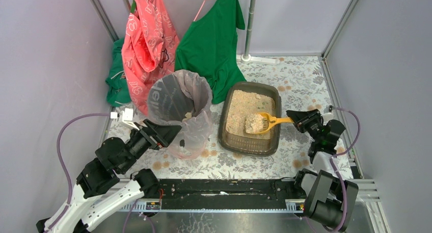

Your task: Clean the litter box

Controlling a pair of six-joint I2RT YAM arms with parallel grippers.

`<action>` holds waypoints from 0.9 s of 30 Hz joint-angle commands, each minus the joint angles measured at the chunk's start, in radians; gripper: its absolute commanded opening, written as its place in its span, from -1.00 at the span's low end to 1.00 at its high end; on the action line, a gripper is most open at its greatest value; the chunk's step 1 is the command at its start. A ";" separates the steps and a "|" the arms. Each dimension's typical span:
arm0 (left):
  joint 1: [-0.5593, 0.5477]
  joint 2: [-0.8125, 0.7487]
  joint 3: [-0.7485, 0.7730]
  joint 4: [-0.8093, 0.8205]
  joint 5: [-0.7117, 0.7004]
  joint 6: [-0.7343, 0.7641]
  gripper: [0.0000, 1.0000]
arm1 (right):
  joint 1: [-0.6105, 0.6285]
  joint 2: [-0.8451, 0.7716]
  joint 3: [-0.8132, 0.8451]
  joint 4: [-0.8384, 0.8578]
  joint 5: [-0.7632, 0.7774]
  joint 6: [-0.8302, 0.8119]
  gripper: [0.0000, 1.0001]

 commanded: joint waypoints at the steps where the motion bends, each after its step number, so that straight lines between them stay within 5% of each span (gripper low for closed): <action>1: -0.003 0.013 0.000 0.045 0.019 0.011 0.94 | -0.032 0.010 0.000 0.189 -0.089 0.105 -1.00; 6: -0.003 0.019 -0.017 0.073 0.018 0.008 0.94 | -0.032 0.036 -0.045 0.337 -0.086 0.188 -1.00; 11: -0.003 0.049 -0.011 0.093 0.043 0.009 0.94 | -0.042 0.005 -0.024 0.221 -0.051 0.114 -1.00; 14: -0.003 0.046 -0.011 0.094 0.032 0.012 0.94 | 0.038 0.063 -0.040 0.324 -0.011 0.150 -1.00; 18: -0.003 0.050 0.010 0.090 0.038 0.018 0.93 | -0.058 0.122 -0.061 0.404 -0.053 0.182 -1.00; 27: -0.002 0.043 0.006 0.083 0.028 0.011 0.93 | -0.045 0.321 -0.082 0.767 -0.085 0.337 -1.00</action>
